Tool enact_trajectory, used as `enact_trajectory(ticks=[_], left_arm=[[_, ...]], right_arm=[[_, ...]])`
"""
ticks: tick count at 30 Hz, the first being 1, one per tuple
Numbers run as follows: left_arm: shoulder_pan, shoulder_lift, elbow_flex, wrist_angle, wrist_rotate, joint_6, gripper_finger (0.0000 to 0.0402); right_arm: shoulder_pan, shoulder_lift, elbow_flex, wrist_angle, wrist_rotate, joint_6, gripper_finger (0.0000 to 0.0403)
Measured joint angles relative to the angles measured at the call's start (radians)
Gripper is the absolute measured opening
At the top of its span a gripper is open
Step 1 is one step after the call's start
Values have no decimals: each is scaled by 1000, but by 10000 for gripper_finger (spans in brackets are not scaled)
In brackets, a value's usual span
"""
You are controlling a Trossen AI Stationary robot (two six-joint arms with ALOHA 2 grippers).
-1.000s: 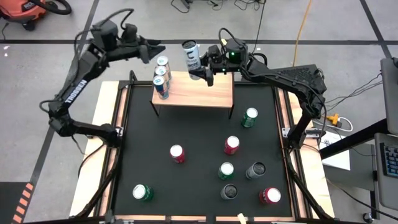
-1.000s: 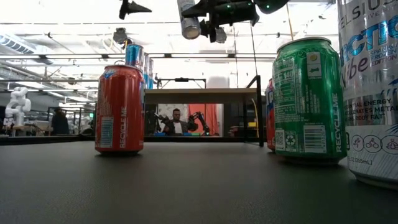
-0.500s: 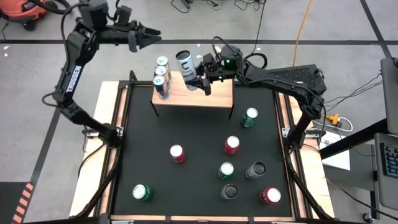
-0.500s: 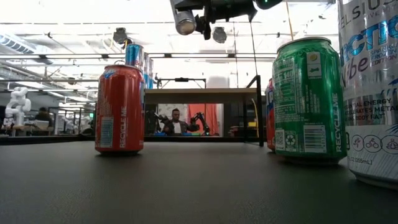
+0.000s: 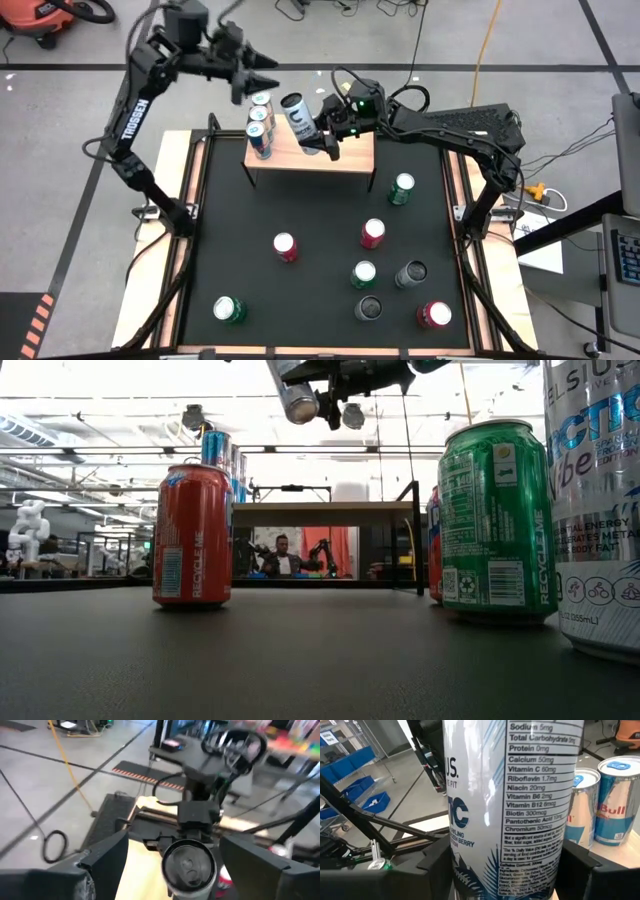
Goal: Place canned beverage on shelf
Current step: Put the top white-blue soda can on the shelf
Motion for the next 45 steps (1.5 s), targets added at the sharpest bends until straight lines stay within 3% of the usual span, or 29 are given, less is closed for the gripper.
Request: enact_trajectory(ticks=[11, 17, 31, 36, 45], left_arm=[[-130, 37, -2, -191, -154, 36, 336], [-184, 37, 0, -159, -258, 135, 336], [-274, 37, -1, -151, -417, 151, 336], [-279, 43, -1, -175, -416, 132, 336], [-240, 72, -1, -174, -297, 63, 336]], right_arm=[[0, 0, 1, -37, -26, -43, 238], [-1, 0, 1, -64, -48, -69, 238], [0, -1, 1, -88, -78, -94, 238], [0, -1, 1, -86, -79, -108, 238], [-1, -1, 1, -103, -105, -133, 238]])
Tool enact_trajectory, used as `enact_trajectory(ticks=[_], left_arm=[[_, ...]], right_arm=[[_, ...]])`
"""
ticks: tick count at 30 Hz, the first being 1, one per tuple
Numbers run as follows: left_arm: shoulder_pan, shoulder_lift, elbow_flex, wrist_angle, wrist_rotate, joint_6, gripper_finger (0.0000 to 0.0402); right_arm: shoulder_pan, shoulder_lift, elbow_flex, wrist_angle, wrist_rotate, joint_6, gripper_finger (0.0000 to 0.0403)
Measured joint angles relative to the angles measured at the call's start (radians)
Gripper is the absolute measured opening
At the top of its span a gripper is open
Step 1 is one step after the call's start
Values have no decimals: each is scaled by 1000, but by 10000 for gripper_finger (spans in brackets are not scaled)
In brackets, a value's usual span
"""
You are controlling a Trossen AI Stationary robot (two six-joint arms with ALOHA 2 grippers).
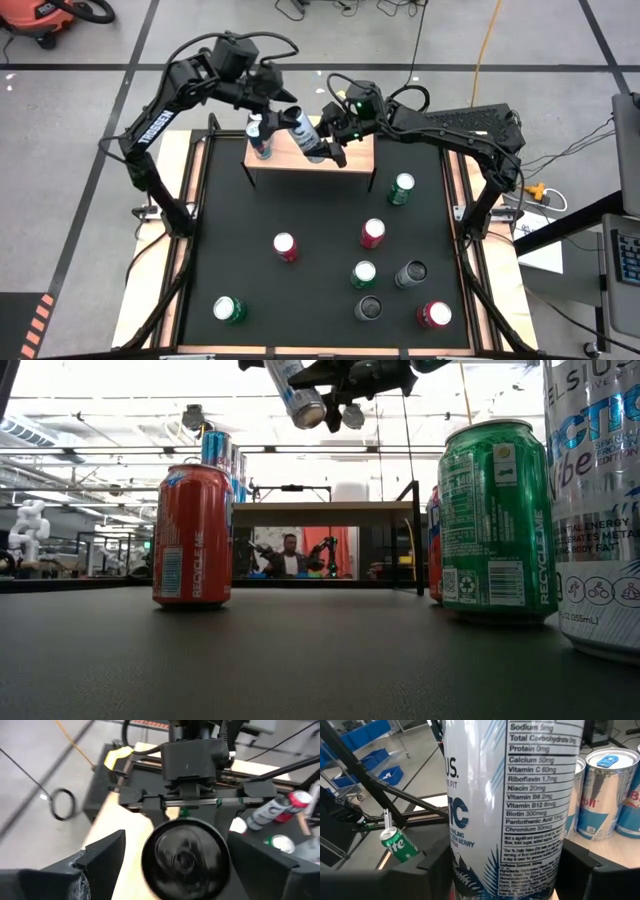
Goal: Place canned beverage on shelf
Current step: Put the top white-blue soda can on the shelf
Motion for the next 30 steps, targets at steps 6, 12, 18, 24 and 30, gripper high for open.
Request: enact_trajectory(ticks=[6, 12, 18, 24, 30], left_arm=[[5, 31, 0, -33, 75, -39, 336], [4, 44, 0, -48, 75, -38, 336], [4, 44, 0, -61, 76, -36, 315], [-3, 44, 0, -82, 73, -14, 266], [-3, 43, 0, -82, 70, -12, 255]], right_arm=[[0, 0, 0, -2, -5, -14, 238], [0, 0, 0, -9, -3, -26, 238], [0, 0, 0, -34, 1, -43, 238], [0, 0, 0, -47, 3, -50, 238], [0, 0, -1, -47, 5, -51, 238]])
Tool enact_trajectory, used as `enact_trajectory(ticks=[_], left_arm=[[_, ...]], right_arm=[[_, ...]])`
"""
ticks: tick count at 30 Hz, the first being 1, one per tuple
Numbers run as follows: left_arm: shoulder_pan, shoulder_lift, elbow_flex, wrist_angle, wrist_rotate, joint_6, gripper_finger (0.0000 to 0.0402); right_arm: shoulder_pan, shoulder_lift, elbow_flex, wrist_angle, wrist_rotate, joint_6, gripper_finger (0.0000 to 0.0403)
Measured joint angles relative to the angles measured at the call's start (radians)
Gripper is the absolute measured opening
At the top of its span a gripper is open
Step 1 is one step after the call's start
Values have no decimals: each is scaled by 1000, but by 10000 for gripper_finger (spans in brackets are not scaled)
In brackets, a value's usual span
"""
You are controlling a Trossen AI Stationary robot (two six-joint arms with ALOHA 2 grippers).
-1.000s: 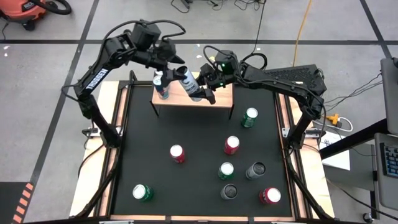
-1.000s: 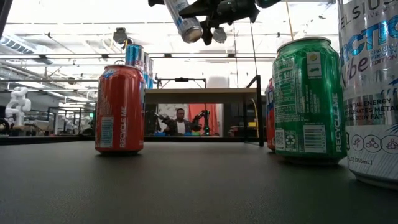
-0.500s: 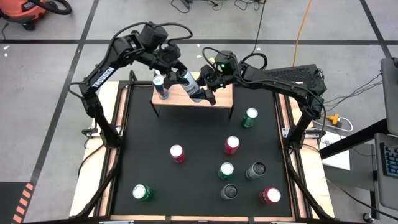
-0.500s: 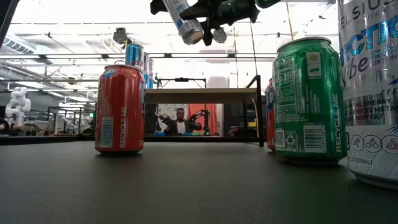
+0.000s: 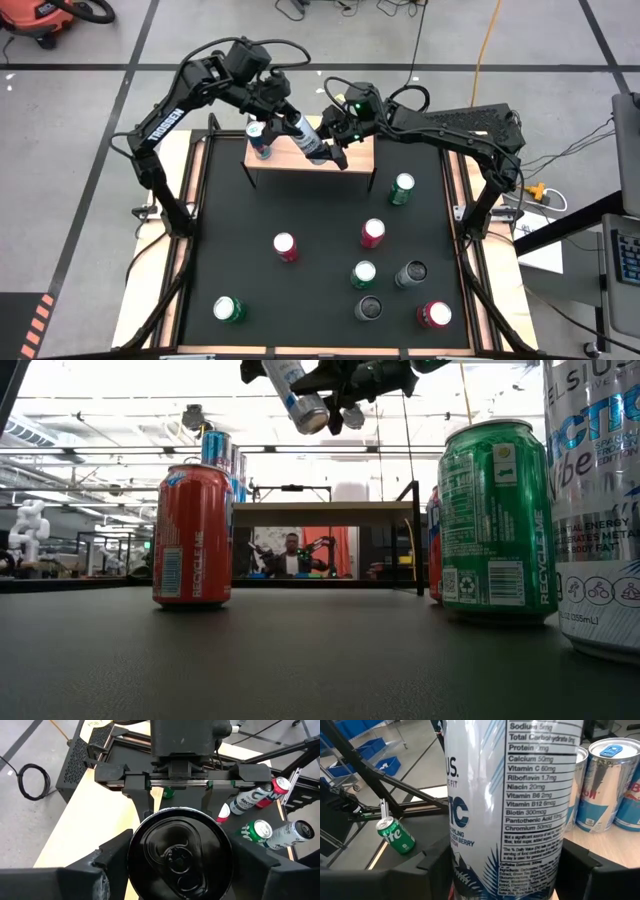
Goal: Place canned beverage on shelf
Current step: Put the top white-blue soda can on the shelf
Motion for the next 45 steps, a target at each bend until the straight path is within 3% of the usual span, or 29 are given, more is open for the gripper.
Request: enact_trajectory(ticks=[7, 20, 32, 45], left_arm=[[0, 0, 0, -1, -3, 28, 254], [21, 0, 0, -9, -19, 85, 253], [64, 0, -1, -5, -51, 133, 252], [132, 3, -1, 48, -220, 322, 252]], right_arm=[[-1, 0, 0, 1, 26, 16, 244], [-37, -31, 1, -62, 22, 111, 324], [-118, -121, 1, -106, 27, 108, 327], [-192, -169, 1, -289, 55, 116, 325]])
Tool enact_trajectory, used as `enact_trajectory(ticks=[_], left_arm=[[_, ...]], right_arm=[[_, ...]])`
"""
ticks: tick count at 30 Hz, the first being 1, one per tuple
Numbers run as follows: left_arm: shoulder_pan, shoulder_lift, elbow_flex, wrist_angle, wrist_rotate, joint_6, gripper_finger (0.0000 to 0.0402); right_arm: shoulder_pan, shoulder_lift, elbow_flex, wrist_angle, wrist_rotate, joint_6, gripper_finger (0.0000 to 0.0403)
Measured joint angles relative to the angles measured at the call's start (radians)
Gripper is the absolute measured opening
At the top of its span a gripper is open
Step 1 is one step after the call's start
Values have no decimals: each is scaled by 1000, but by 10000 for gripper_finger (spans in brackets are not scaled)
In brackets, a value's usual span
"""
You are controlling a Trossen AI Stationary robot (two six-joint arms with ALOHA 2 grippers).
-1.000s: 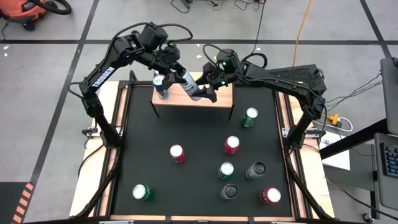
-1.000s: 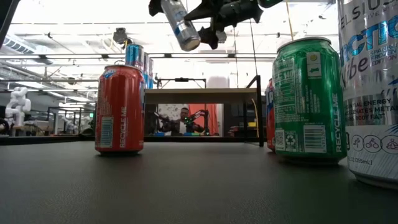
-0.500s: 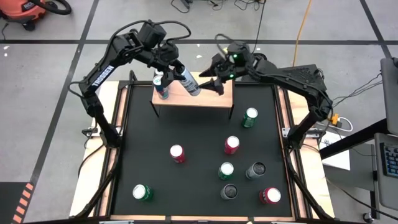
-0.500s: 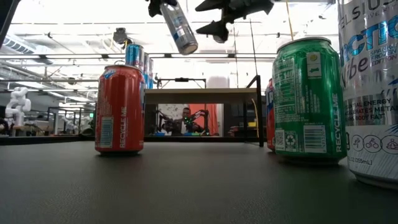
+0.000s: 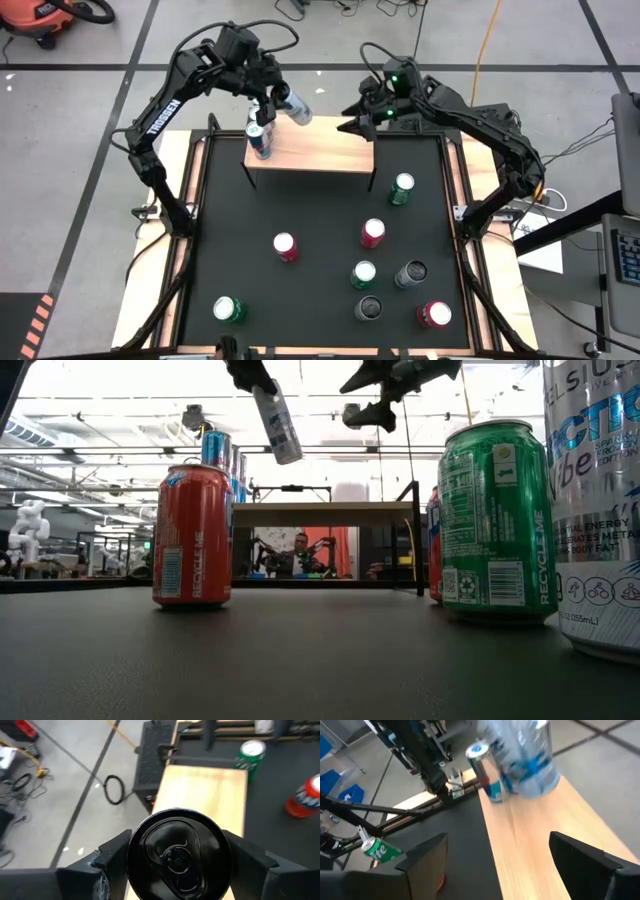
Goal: Place canned beverage on shelf
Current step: Put the top white-blue soda can on the shelf
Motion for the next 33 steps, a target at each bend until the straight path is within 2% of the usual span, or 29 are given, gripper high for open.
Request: enact_trajectory(ticks=[11, 21, 27, 33], left_arm=[[61, 50, 0, 18, -45, 120, 252], [62, 102, 0, 4, -48, 158, 252], [62, 115, 0, -54, -101, 208, 252], [62, 117, 1, -74, -103, 205, 252]], right_arm=[[18, 0, 0, -79, -2, -9, 325], [23, 0, 0, -86, -2, -9, 325], [23, 0, 0, -85, 1, -17, 325], [23, 0, 0, -85, 2, -35, 325]])
